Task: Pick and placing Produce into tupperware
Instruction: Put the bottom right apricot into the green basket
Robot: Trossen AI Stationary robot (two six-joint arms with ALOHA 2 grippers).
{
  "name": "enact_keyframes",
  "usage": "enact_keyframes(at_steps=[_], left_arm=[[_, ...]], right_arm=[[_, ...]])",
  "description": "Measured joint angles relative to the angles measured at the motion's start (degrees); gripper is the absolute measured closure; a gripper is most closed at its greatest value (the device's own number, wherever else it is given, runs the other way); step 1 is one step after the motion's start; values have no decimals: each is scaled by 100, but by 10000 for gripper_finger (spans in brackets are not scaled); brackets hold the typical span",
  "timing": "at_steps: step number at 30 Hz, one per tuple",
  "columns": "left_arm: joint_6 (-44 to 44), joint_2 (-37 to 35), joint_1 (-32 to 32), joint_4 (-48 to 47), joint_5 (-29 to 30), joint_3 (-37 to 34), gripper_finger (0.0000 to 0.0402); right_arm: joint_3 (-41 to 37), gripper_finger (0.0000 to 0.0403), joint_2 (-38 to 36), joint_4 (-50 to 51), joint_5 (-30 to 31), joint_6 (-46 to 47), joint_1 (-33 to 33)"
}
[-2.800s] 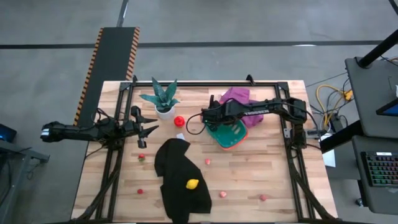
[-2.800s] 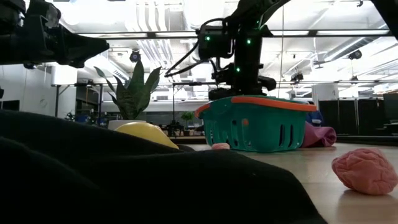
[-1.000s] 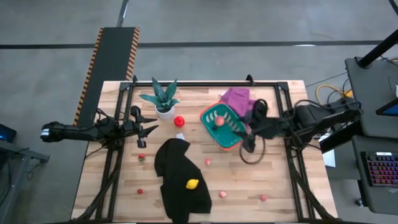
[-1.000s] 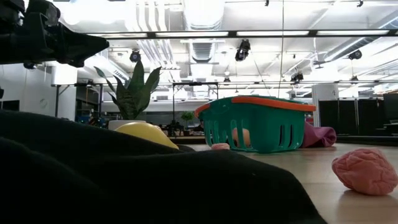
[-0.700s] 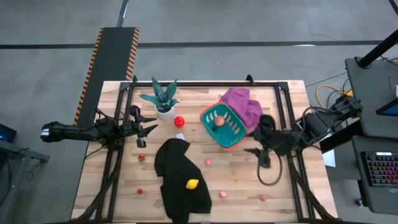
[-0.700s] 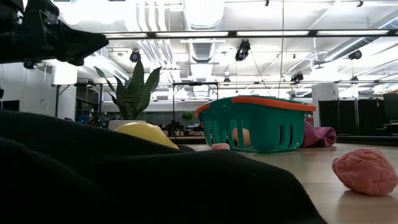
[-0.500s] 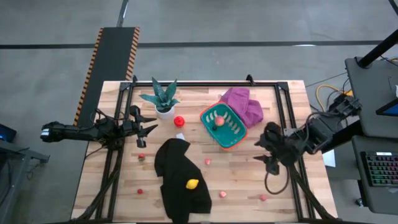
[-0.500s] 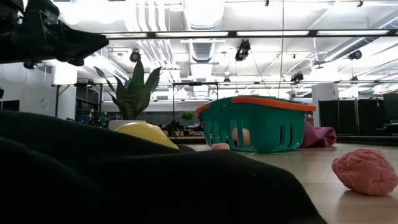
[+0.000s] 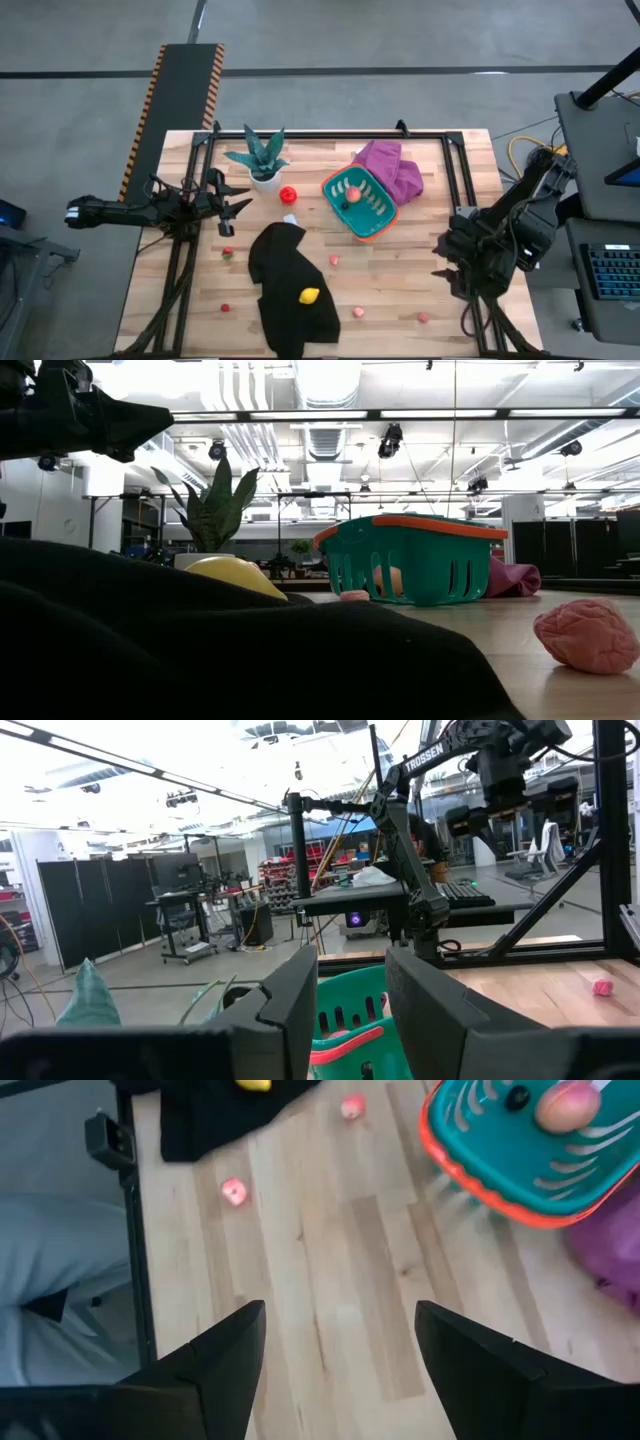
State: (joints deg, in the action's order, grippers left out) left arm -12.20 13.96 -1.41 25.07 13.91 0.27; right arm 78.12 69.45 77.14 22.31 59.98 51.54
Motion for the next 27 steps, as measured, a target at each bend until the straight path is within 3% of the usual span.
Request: enact_keyframes(at_steps=[5, 9, 16, 20, 27], left_arm=[[281, 0, 1, 26, 2, 0, 294], [292, 31, 0, 13, 2, 0, 294], [302, 66, 0, -6, 3, 0, 294], [303, 134, 1, -20, 4, 0, 294], [303, 280, 0, -13, 4, 0, 294]], right_arm=[[-243, 154, 0, 2, 0, 425, 361], [-557, 154, 0, -9, -34, 1330, 623], [-1339, 148, 2, -96, -924, 2465, 823], [-1875, 115, 2, -847, -1343, 2761, 820], [-2622, 61, 2, -2625, -1295, 3047, 818]])
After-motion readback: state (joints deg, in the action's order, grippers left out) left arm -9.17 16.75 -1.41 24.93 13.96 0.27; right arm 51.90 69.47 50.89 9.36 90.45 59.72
